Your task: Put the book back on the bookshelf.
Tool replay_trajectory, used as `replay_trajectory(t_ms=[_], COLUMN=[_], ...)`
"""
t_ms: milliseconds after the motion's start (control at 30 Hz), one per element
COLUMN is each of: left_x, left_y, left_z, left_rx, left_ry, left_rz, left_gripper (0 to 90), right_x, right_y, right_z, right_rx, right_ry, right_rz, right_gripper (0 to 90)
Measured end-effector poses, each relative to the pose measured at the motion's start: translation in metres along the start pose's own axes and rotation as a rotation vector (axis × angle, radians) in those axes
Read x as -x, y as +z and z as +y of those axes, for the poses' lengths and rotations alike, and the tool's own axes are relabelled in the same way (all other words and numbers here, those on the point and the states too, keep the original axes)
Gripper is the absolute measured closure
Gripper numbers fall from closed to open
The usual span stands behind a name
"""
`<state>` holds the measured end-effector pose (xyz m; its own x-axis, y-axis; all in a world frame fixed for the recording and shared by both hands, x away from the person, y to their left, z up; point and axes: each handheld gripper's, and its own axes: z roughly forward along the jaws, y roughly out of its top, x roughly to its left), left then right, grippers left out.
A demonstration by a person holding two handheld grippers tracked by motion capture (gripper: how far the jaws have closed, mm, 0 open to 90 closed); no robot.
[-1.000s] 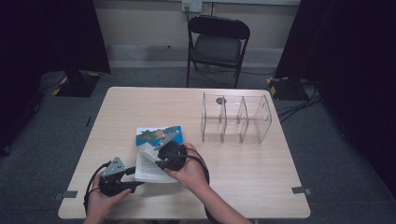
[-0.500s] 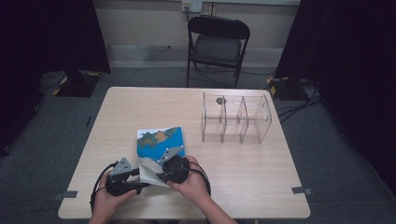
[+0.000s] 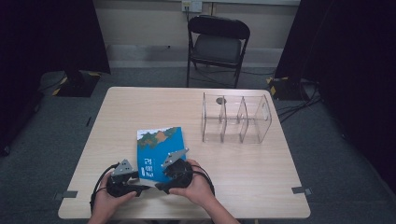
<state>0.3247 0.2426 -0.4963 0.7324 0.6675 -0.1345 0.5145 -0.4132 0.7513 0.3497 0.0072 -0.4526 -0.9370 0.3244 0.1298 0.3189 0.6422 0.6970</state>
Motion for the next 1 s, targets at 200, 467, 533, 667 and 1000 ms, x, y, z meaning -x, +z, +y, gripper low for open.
replay_trajectory(t_ms=[200, 467, 533, 667, 1000], left_x=[0.0, 0.001, 0.001, 0.001, 0.004], left_y=[0.0, -0.001, 0.0, 0.0, 0.002], left_z=[0.002, 0.004, 0.004, 0.005, 0.008], left_rx=[-0.01, -0.015, -0.016, -0.021, -0.026], left_ry=[-0.004, -0.006, -0.007, -0.009, 0.0], left_rz=[-0.004, -0.019, -0.021, -0.021, -0.045], left_gripper=[38.1, 37.2, 37.1, 36.7, 35.2], right_x=[-0.004, -0.011, -0.013, -0.013, -0.019], right_y=[0.006, 0.014, 0.017, 0.019, 0.027], right_z=[-0.015, -0.023, -0.023, -0.024, -0.021], right_rx=[0.08, 0.1, 0.095, 0.085, -0.058], right_ry=[-0.084, -0.197, -0.208, -0.24, -0.4], right_rz=[-0.058, -0.16, -0.163, -0.18, -0.35], right_gripper=[28.9, 21.9, 15.5, 14.3, 14.9])
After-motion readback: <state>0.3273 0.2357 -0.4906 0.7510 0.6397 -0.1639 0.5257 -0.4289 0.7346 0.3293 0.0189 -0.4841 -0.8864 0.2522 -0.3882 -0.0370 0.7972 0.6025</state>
